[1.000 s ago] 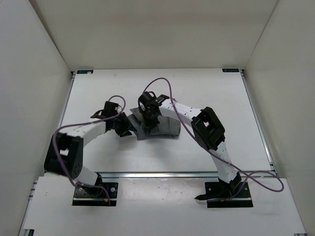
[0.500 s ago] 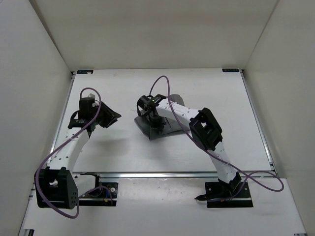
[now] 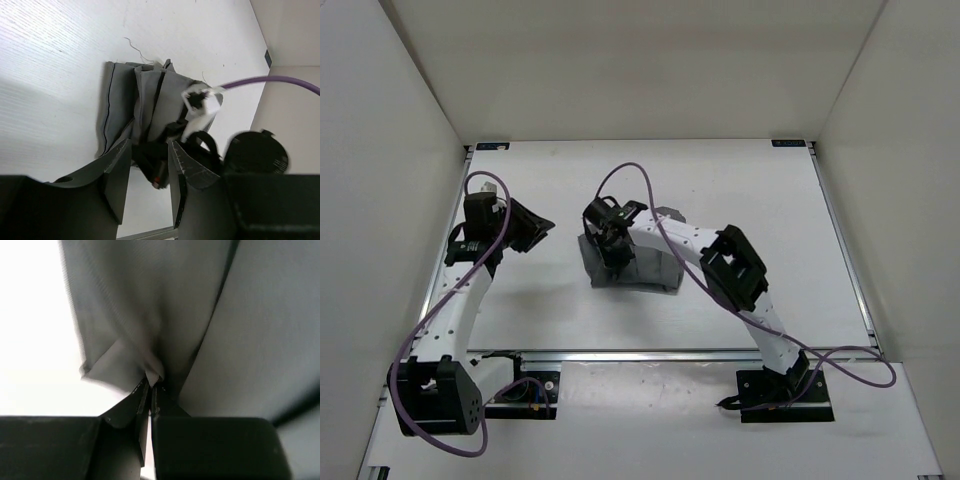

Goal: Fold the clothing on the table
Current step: Fold the skirt

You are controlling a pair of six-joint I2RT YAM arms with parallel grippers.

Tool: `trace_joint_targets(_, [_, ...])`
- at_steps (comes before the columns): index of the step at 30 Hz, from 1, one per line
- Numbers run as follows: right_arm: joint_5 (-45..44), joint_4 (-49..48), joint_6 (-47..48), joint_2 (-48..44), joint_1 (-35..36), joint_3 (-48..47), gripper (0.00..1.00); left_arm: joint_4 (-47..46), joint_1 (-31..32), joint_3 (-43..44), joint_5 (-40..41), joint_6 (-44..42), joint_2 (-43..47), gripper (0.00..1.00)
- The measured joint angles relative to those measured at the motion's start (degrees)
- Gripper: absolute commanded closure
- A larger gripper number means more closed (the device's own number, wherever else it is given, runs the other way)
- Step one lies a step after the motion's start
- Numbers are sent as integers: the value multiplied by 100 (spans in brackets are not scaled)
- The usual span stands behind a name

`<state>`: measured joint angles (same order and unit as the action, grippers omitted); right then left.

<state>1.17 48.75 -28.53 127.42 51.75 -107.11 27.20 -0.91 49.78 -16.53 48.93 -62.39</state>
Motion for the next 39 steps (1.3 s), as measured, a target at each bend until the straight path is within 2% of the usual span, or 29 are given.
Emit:
trace_joint_targets(3, [90, 37, 59, 446, 37, -299, 100, 52, 28, -9, 74, -101, -37, 59])
trace_joint_targets(8, [223, -144, -2, 297, -81, -20, 100, -83, 380, -389, 118, -334, -442, 60])
trace_joint_targets(13, [422, -675, -125, -581, -535, 1497, 100, -164, 1012, -933, 170, -308, -979, 60])
trace_joint_targets(17, [651, -1167, -144, -1427, -1255, 2852, 100, -435, 1602, -955, 249, -170, -1272, 59])
trace_joint_targets(20, [680, -1237, -127, -1781, -1644, 3362, 100, -763, 2138, -949, 282, 28, -1626, 57])
trace_joint_targets(26, [518, -1281, -33, -1823, -1572, 3410, 99, -1211, 3005, -476, 345, 511, -2610, 50])
trace_joint_targets(34, [485, -1307, 9, -1847, -1547, 3427, 100, -1740, 3456, 378, 476, 922, -3659, 50])
trace_joint_targets(35, [492, -1309, 13, -1851, -1547, 3429, 100, -1781, 3488, 422, 479, 953, -3779, 51])
trace_joint_targets(37, [505, -1309, 28, -1858, -1550, 3429, 100, -1840, 3552, 492, 485, 1025, -4033, 67])
trace_joint_targets(39, [516, -1298, 52, -1875, -1550, 3429, 100, -1886, 3609, 629, 393, 1071, -4249, 99])
